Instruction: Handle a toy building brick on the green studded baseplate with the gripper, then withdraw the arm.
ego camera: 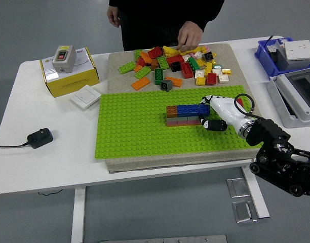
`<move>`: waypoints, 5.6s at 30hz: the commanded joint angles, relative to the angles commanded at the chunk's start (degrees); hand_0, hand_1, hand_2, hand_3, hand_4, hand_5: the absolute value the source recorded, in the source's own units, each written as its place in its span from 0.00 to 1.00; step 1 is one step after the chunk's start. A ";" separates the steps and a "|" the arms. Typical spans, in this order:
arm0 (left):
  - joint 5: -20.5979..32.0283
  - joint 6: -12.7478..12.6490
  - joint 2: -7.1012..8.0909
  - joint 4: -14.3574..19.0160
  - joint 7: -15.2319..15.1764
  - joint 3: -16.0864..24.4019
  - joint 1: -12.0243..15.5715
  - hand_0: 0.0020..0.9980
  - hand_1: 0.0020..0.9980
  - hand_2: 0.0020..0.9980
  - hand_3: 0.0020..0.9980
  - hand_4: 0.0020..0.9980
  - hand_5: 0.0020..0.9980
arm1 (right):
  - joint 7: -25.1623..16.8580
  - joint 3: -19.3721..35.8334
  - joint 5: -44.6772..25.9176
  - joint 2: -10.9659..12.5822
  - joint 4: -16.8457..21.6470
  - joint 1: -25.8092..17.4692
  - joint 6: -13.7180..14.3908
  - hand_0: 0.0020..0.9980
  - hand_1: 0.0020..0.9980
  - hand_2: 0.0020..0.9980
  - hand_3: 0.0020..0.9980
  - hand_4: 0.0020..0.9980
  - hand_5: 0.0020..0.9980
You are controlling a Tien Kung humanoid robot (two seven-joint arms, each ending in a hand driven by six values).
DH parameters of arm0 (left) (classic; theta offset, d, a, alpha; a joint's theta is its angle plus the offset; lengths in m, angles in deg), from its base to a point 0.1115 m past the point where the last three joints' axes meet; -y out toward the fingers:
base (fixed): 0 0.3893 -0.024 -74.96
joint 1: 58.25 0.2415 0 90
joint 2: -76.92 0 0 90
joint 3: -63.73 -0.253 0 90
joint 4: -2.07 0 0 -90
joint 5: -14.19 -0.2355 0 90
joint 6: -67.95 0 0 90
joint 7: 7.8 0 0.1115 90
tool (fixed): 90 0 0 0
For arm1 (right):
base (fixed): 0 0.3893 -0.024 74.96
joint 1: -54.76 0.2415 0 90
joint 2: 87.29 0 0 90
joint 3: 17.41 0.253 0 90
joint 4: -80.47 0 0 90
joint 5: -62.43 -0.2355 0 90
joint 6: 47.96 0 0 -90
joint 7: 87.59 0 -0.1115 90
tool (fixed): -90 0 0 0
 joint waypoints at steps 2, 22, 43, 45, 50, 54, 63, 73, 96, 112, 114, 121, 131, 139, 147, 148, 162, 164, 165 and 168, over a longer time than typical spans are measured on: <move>0.05 0.00 0.00 0.00 -0.01 -0.06 -0.01 0.66 0.66 0.59 0.60 0.17 0.68 | -0.05 -0.12 -0.11 0.04 -0.03 0.07 0.00 0.79 0.88 0.90 0.41 0.43 0.34; 0.38 0.03 0.13 0.00 -0.08 -0.46 -0.25 0.66 0.66 0.59 0.60 0.17 0.69 | -0.23 -1.99 -0.44 0.50 -0.41 1.19 -0.38 0.79 0.88 0.90 0.65 0.43 0.34; 0.16 0.00 0.15 0.00 -0.38 -0.17 -0.35 0.66 0.66 0.59 0.60 0.17 0.69 | -0.40 -2.61 -0.83 0.54 -0.41 1.53 -0.55 0.80 0.88 0.90 0.67 0.44 0.34; 0.18 0.00 0.15 0.00 -0.40 -0.17 -0.35 0.66 0.66 0.59 0.60 0.17 0.68 | -0.42 -2.66 -0.87 0.55 -0.41 1.53 -0.56 0.80 0.88 0.90 0.68 0.44 0.34; 0.20 0.04 0.15 0.00 -0.47 -0.21 -0.35 0.66 0.66 0.59 0.60 0.17 0.68 | -0.44 -2.75 -0.93 0.55 -0.41 1.54 -0.55 0.80 0.88 0.90 0.68 0.44 0.34; 0.17 0.06 0.16 0.00 -0.50 -0.20 -0.37 0.66 0.66 0.59 0.60 0.17 0.69 | -0.46 -2.80 -0.98 0.55 -0.38 1.57 -0.54 0.80 0.88 0.91 0.68 0.45 0.34; 0.16 0.06 0.19 0.00 -0.52 -0.22 -0.36 0.66 0.66 0.58 0.60 0.14 0.68 | -0.46 -2.81 -1.05 0.55 -0.42 1.63 -0.61 0.80 0.88 0.91 0.69 0.46 0.35; 0.31 0.03 0.20 0.00 -0.53 -0.38 -0.34 0.66 0.66 0.58 0.60 0.14 0.68 | -0.46 -2.83 -1.13 0.52 -0.37 1.75 -0.66 0.80 0.88 0.91 0.69 0.46 0.35; 0.24 0.03 0.13 0.00 -0.51 -0.28 -0.31 0.66 0.66 0.58 0.60 0.14 0.68 | -0.69 -2.57 -1.58 0.67 -0.13 1.80 -0.57 0.80 0.88 0.91 0.70 0.47 0.35; 0.25 0.04 0.11 0.00 -0.54 -0.35 -0.21 0.66 0.66 0.58 0.60 0.13 0.68 | -0.95 -2.42 -2.22 0.85 0.06 1.80 -0.39 0.79 0.88 0.91 0.71 0.47 0.35; 0.25 0.04 0.10 0.00 -0.54 -0.36 -0.22 0.66 0.66 0.58 0.60 0.13 0.68 | -1.00 -2.47 -2.35 0.84 0.09 1.81 -0.35 0.79 0.88 0.91 0.71 0.47 0.35; 0.25 0.03 0.10 0.00 -0.55 -0.35 -0.27 0.66 0.66 0.58 0.60 0.13 0.68 | -1.07 -2.43 -2.59 0.86 0.12 1.89 -0.34 0.80 0.88 0.91 0.71 0.47 0.35; 0.23 0.05 0.09 0.00 -0.59 -0.31 -0.36 0.66 0.66 0.57 0.60 0.13 0.68 | -1.07 -2.32 -2.72 0.91 0.11 1.94 -0.40 0.80 0.88 0.91 0.74 0.47 0.35; 0.20 0.06 0.09 0.00 -0.57 -0.28 -0.37 0.66 0.66 0.57 0.60 0.13 0.68 | -1.08 -2.33 -2.95 0.90 0.04 1.93 -0.42 0.80 0.88 0.91 0.75 0.47 0.35; 0.09 0.08 0.07 0.00 -0.60 -0.20 -0.46 0.66 0.66 0.57 0.60 0.13 0.68 | -1.07 -2.25 -3.04 0.83 -0.01 2.01 -0.49 0.80 0.88 0.91 0.76 0.47 0.35; 0.08 0.08 0.07 0.00 -0.60 -0.19 -0.46 0.66 0.66 0.57 0.60 0.13 0.68 | -1.07 -2.24 -3.05 0.83 -0.01 2.02 -0.49 0.80 0.88 0.91 0.76 0.47 0.35; 0.04 0.10 0.06 0.00 -0.62 -0.16 -0.47 0.66 0.66 0.57 0.60 0.13 0.68 | -1.14 -2.17 -3.18 0.91 0.01 2.01 -0.54 0.80 0.88 0.91 0.76 0.48 0.35; 0.03 0.10 0.06 0.00 -0.61 -0.14 -0.47 0.66 0.66 0.57 0.60 0.13 0.68 | -1.16 -2.13 -3.20 0.91 0.02 2.02 -0.55 0.80 0.88 0.91 0.76 0.48 0.35; 0.02 0.10 0.06 0.00 -0.61 -0.13 -0.47 0.66 0.66 0.57 0.60 0.13 0.68 | -1.16 -2.11 -3.21 0.91 0.01 2.03 -0.57 0.80 0.88 0.91 0.76 0.48 0.35; -0.03 0.11 0.05 0.00 -0.61 -0.10 -0.47 0.66 0.66 0.57 0.60 0.13 0.68 | -1.15 -2.11 -3.25 0.92 -0.01 2.03 -0.61 0.80 0.88 0.91 0.77 0.48 0.35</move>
